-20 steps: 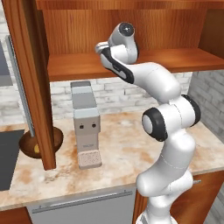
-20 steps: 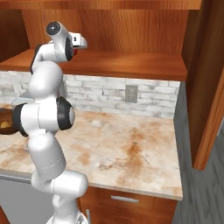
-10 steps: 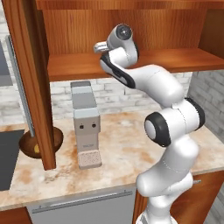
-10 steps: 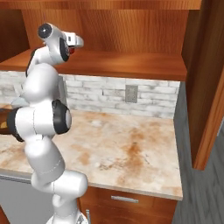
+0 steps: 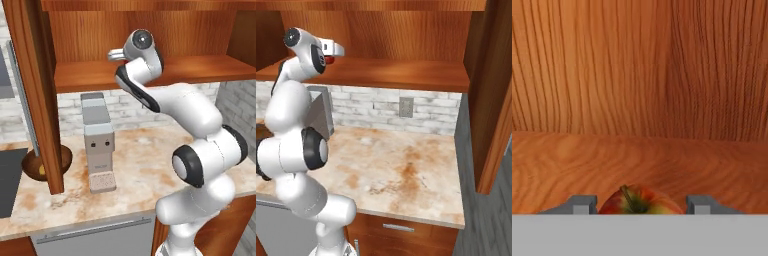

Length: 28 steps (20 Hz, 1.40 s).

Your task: Pick the apples from the cabinet and place them in one bowl. Pick the garlic from the sink and place it in the other bowl.

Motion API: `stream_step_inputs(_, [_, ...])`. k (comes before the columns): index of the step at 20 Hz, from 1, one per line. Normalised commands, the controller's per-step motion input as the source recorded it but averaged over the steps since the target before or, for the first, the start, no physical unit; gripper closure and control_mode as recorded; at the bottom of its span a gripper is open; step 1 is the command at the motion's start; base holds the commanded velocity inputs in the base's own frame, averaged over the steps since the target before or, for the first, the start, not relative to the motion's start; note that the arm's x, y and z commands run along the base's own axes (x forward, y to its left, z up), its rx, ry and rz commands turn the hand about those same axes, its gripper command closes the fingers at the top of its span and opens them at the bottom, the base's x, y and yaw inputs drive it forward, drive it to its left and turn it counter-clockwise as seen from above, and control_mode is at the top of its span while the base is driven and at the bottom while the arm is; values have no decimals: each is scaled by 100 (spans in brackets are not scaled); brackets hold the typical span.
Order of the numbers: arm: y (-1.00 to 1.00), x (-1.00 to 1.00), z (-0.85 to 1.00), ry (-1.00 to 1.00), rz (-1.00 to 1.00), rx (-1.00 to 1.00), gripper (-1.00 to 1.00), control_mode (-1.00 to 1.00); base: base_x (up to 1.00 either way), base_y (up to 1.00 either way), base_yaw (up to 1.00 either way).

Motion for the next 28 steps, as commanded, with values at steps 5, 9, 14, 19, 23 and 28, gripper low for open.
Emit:
stream_step_inputs(5, [-9,-84,28,5,-1,7,100,-100,0,0,0])
stream_step_inputs(9, [-8,-75,27,8,0,5,100,-100,0,0,0])
stream_step_inputs(14, [-11,-81,9,10,2,3,100,-100,0,0,0])
stream_step_inputs(19, [-36,-89,-3,8,9,0,100,-100,0,0,0])
stream_step_inputs(23, [-47,-100,-1,1,7,-1,100,-100,0,0,0])
stream_step_inputs(28, [-41,-86,-19,13,-7,-2,100,-100,0,0,0])
